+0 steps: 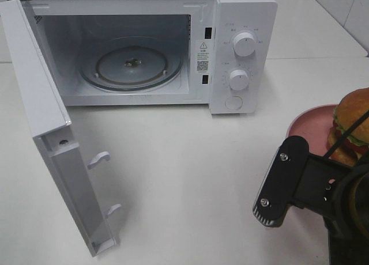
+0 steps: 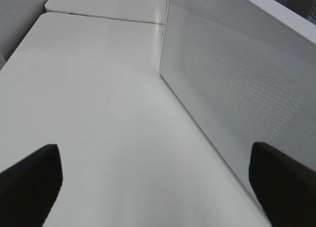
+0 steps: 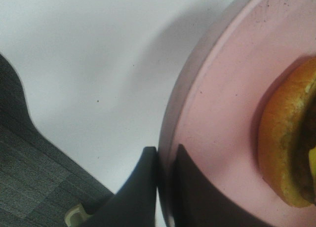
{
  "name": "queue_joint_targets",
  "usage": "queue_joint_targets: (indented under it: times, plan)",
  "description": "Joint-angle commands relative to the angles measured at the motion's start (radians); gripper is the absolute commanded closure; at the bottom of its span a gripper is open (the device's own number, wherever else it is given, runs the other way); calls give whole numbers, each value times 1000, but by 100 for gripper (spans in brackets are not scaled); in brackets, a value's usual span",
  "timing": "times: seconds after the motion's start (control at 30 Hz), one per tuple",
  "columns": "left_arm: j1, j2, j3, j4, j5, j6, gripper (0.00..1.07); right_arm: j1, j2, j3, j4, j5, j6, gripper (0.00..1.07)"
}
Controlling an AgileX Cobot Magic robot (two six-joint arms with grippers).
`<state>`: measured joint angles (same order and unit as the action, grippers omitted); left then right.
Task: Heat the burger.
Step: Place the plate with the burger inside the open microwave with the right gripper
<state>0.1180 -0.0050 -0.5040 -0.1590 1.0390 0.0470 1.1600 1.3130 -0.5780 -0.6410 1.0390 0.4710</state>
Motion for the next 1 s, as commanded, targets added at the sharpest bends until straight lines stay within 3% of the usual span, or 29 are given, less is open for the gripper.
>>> queue_joint_targets:
  times: [0.03,1.0]
  plan:
    - [6,-7,1,-1,-8,0,9,5,-9,-1,-69,2,-70,107]
    - [6,-7,1,-1,-8,0,9,5,-9,-3,-144,-221,-479,107]
